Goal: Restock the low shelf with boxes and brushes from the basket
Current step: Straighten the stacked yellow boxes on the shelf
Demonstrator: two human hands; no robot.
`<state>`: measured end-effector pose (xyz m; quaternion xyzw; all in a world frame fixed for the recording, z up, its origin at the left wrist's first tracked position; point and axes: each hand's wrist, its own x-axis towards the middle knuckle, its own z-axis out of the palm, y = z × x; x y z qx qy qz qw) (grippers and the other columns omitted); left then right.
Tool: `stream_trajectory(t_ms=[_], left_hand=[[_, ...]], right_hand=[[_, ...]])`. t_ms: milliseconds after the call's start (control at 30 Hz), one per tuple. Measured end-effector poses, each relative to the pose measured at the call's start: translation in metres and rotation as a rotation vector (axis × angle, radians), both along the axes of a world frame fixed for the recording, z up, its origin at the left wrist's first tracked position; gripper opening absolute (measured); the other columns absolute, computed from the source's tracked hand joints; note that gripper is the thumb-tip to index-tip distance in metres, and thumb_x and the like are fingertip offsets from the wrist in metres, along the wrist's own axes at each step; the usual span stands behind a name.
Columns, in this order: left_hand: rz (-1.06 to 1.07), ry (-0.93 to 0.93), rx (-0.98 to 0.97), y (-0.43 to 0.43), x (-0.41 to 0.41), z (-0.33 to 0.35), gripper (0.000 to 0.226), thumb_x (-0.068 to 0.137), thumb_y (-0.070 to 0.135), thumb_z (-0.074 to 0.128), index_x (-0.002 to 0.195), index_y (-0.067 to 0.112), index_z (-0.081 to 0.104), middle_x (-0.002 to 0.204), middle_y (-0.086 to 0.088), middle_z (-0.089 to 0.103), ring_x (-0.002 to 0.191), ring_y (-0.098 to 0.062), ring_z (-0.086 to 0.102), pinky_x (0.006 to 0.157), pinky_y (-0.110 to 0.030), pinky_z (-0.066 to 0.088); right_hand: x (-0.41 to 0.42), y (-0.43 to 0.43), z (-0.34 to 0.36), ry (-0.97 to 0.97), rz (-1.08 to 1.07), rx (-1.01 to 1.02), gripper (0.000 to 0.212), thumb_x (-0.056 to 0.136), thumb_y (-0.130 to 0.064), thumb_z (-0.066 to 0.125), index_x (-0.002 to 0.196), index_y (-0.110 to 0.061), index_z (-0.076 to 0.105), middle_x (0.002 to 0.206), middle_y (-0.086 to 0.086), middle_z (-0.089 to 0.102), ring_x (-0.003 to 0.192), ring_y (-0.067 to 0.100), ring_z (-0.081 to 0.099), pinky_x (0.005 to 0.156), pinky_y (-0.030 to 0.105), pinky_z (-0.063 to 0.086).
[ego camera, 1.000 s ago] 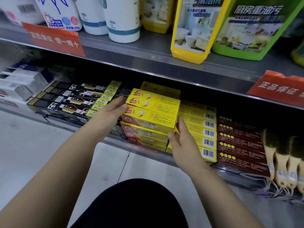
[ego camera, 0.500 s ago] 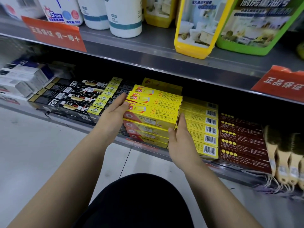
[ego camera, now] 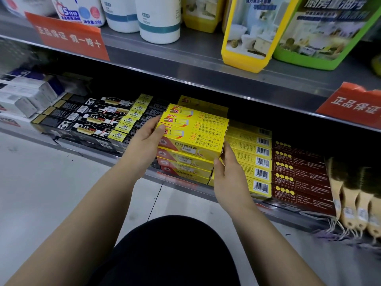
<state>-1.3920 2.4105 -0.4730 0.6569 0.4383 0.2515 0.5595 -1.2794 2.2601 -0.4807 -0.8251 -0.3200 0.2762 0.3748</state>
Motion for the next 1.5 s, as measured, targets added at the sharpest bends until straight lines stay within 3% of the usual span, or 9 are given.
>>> stream_trajectory(t_ms=[100,200,367,533,667,800,1133,1333,1500], left_hand=[[0.009,0.015,0.010,-0.001,-0.002,0.001,0.033,0.100,0.033,0.040,0.131,0.026,0.048,0.097,0.025,0.057,0.069,0.028,0.052,0.053,0.004,0.037],[0.018,0.019,-0.001,0.000,-0.008,0.001,0.035,0.100,0.034,0.037,0.133,0.024,0.045,0.097,0.025,0.054,0.068,0.030,0.050,0.051,0.005,0.036],[-0.021,0.046,-0.100,0.001,-0.023,0.002,0.037,0.100,0.025,0.041,0.137,0.023,0.043,0.123,0.012,0.055,0.114,-0.004,0.051,0.093,-0.020,0.037],[-0.112,0.069,-0.126,-0.012,-0.026,-0.003,0.038,0.097,0.000,0.036,0.091,0.035,0.048,0.066,0.042,0.059,0.065,0.030,0.050,0.056,0.006,0.037],[-0.084,0.051,-0.124,-0.011,-0.029,-0.008,0.041,0.096,-0.007,0.034,0.102,0.032,0.047,0.077,0.034,0.065,0.073,0.027,0.054,0.060,0.006,0.038],[-0.053,0.019,-0.108,-0.004,-0.043,0.003,0.048,0.097,-0.004,0.034,0.142,0.013,0.038,0.140,0.003,0.048,0.128,-0.006,0.043,0.101,-0.018,0.032],[0.060,-0.061,0.007,0.037,-0.082,0.012,0.037,0.095,0.005,0.049,0.127,0.023,0.051,0.125,0.013,0.056,0.118,-0.005,0.050,0.101,-0.026,0.034],[0.093,0.122,0.092,0.076,-0.088,-0.023,0.049,0.097,0.021,0.047,0.144,0.024,0.032,0.150,0.001,0.035,0.137,-0.017,0.033,0.108,-0.033,0.026],[0.001,0.173,0.056,0.112,-0.070,-0.038,0.053,0.099,0.027,0.043,0.149,0.023,0.024,0.154,-0.001,0.027,0.141,-0.019,0.028,0.114,-0.035,0.024]], right_hand=[[-0.003,-0.011,-0.002,0.080,0.001,-0.016,0.060,0.101,-0.019,0.034,0.152,-0.025,0.002,0.156,-0.006,0.021,0.139,0.012,0.029,0.097,0.012,0.020],[-0.011,-0.021,-0.008,0.173,-0.005,-0.007,0.061,0.101,-0.015,0.033,0.151,-0.027,0.001,0.157,-0.010,0.016,0.142,0.010,0.020,0.101,0.014,0.017],[-0.027,-0.024,-0.010,0.248,-0.007,-0.016,0.060,0.102,-0.018,0.033,0.151,-0.034,0.002,0.151,-0.010,0.030,0.127,0.013,0.040,0.099,0.021,0.041],[-0.029,-0.020,-0.009,0.325,-0.023,0.031,0.060,0.101,-0.014,0.033,0.151,-0.031,0.003,0.156,-0.013,0.018,0.143,0.010,0.021,0.104,0.018,0.020],[-0.026,-0.026,-0.004,0.305,-0.045,0.028,0.059,0.101,-0.015,0.036,0.151,-0.031,0.007,0.157,-0.011,0.016,0.143,0.011,0.018,0.111,0.024,0.017],[-0.017,-0.025,0.020,-0.005,-0.003,0.038,0.060,0.098,-0.012,0.041,0.150,-0.023,0.014,0.156,-0.007,0.016,0.143,0.013,0.018,0.115,0.026,0.016],[-0.040,0.083,0.093,-0.510,0.716,-0.004,0.040,0.094,-0.019,0.048,0.134,-0.021,0.046,0.141,-0.005,0.041,0.132,0.014,0.030,0.103,0.017,0.019],[-0.069,0.156,0.066,-0.840,1.022,-0.461,0.033,0.091,-0.016,0.047,0.124,-0.011,0.050,0.128,0.009,0.049,0.120,0.031,0.044,0.102,0.041,0.037],[-0.083,0.170,0.040,-1.096,1.115,-0.793,0.044,0.092,-0.018,0.047,0.135,-0.010,0.042,0.139,0.014,0.044,0.131,0.031,0.036,0.112,0.043,0.018]])
